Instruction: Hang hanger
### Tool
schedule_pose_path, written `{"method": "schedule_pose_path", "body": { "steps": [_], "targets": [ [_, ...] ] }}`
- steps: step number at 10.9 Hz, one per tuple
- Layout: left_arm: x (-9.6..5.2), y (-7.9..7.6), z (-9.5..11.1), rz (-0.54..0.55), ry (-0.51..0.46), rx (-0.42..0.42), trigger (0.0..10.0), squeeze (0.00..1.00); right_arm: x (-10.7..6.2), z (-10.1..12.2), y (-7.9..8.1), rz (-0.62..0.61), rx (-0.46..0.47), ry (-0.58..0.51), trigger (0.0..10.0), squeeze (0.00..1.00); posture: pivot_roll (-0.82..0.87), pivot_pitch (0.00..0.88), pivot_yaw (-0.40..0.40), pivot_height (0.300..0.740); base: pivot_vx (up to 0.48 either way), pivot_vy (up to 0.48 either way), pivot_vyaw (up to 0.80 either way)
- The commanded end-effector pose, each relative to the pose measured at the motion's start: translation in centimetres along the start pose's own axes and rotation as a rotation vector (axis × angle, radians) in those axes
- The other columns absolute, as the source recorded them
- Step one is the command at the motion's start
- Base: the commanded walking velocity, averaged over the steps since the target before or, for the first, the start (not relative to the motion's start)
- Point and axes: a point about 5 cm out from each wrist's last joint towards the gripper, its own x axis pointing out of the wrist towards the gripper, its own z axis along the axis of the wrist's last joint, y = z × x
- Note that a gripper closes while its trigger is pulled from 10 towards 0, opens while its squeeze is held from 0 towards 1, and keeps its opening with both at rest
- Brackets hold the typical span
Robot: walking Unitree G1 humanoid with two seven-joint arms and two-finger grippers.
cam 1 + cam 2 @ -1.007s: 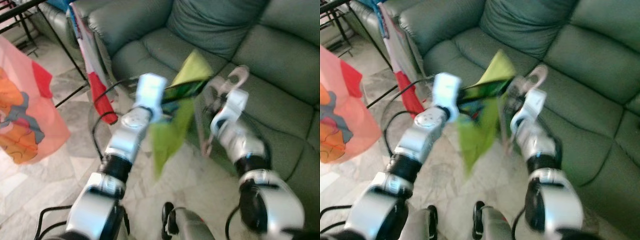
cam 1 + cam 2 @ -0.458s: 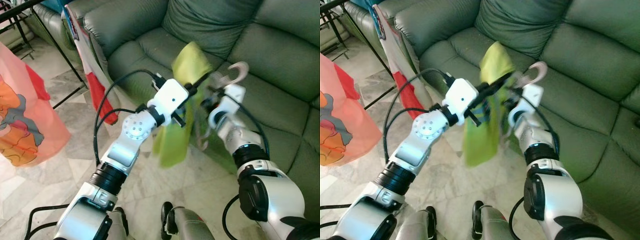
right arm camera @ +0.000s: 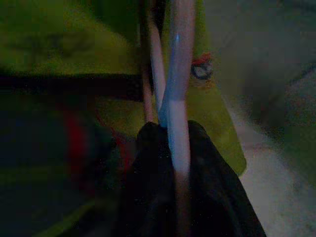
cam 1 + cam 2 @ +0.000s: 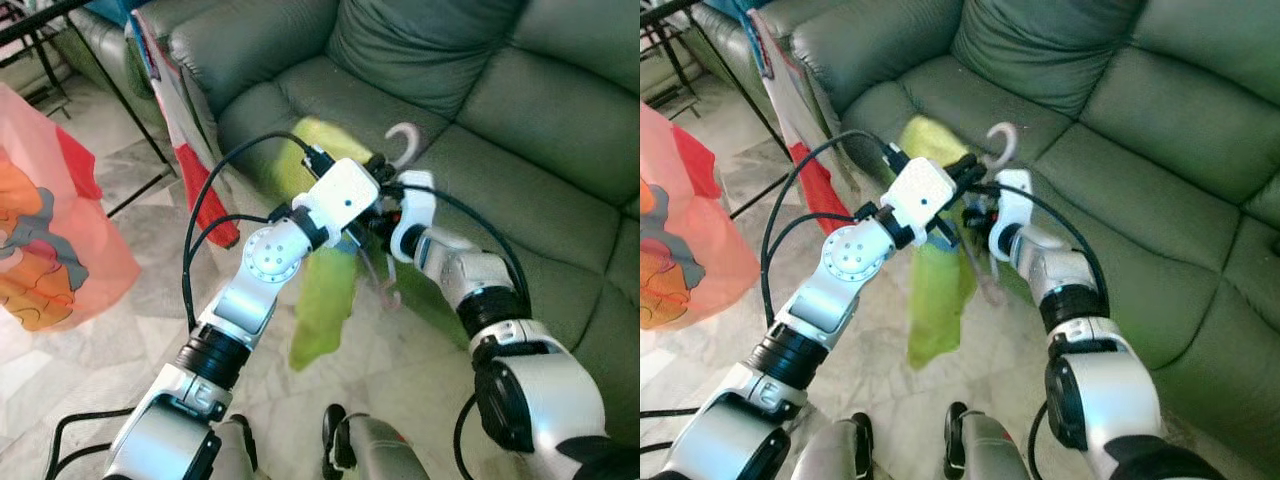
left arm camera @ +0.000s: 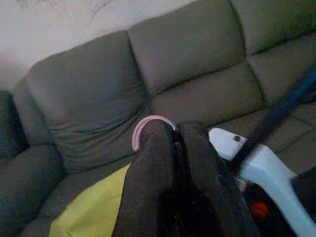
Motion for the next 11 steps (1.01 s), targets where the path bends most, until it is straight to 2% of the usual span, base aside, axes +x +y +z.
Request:
{"method": "schedule_pose_path", "body": {
  "steps": [1,2,3,4,5,6,7,8,9,10,11],
  "targets": [
    [0.6,-0.3,1.1,-0.014,-0.056,0.040,10.0,0.00,0.0,-0.4,1.1,0.089,-0.034,0.033,10.0,0.00,-0.11,0.180,-0.045,0.740,0.000,0.000,0.00],
    [0.5,-0.2,1.0,-0.015,-0.055,0.058,10.0,0.00,-0.5,-0.8,0.8,0.086,-0.140,0.068,10.0,0.00,-0.11,0.180,-0.045,0.740,0.000,0.000,0.00],
    [0.4,-0.2,0.9,-0.025,-0.054,0.081,10.0,0.00,-0.8,-1.0,0.3,0.079,-0.167,0.080,10.0,0.00,-0.11,0.180,-0.045,0.740,0.000,0.000,0.00],
    [0.1,-1.2,0.8,-0.122,-0.067,0.040,10.0,0.00,-1.1,0.0,-0.9,-0.004,-0.135,0.019,10.0,0.00,-0.11,0.182,-0.045,0.740,0.000,0.000,0.00],
    [0.0,-1.4,0.7,-0.134,-0.060,0.025,10.0,0.00,-1.5,1.7,-2.1,-0.105,-0.117,-0.090,10.0,0.00,-0.11,0.184,-0.043,0.740,0.000,0.000,0.00],
    [-0.1,-1.5,0.2,-0.165,-0.038,0.002,10.0,0.00,-2.0,3.2,-2.8,-0.143,-0.076,-0.170,10.0,0.00,-0.11,0.184,-0.043,0.740,0.000,0.000,0.00],
    [-0.2,-1.4,-0.1,-0.182,-0.019,-0.005,10.0,0.00,-2.2,3.8,-2.8,-0.142,-0.098,-0.202,10.0,0.00,-0.11,0.183,-0.043,0.740,0.000,0.000,0.00],
    [-0.3,-1.3,-0.5,-0.203,-0.006,-0.014,10.0,0.00,-2.4,4.7,-2.6,-0.126,-0.164,-0.293,10.0,0.00,-0.11,0.183,-0.043,0.740,0.000,0.000,0.00],
    [-0.4,-1.3,-0.5,-0.202,-0.003,-0.034,10.0,0.46,-2.5,5.0,-2.5,-0.114,-0.161,-0.335,10.0,0.00,-0.11,0.186,-0.042,0.740,0.000,0.000,0.00],
    [-0.4,-1.4,-0.7,-0.199,0.000,-0.069,10.0,1.00,-2.6,5.3,-2.1,-0.085,-0.195,-0.387,10.0,0.00,-0.11,0.186,-0.042,0.740,0.000,0.000,0.00],
    [-0.5,-1.3,-0.8,-0.184,0.003,-0.091,10.0,1.00,-2.8,5.4,-1.5,-0.048,-0.257,-0.435,10.0,0.00,-0.11,0.186,-0.042,0.740,0.000,0.000,0.00]
  ]
}}
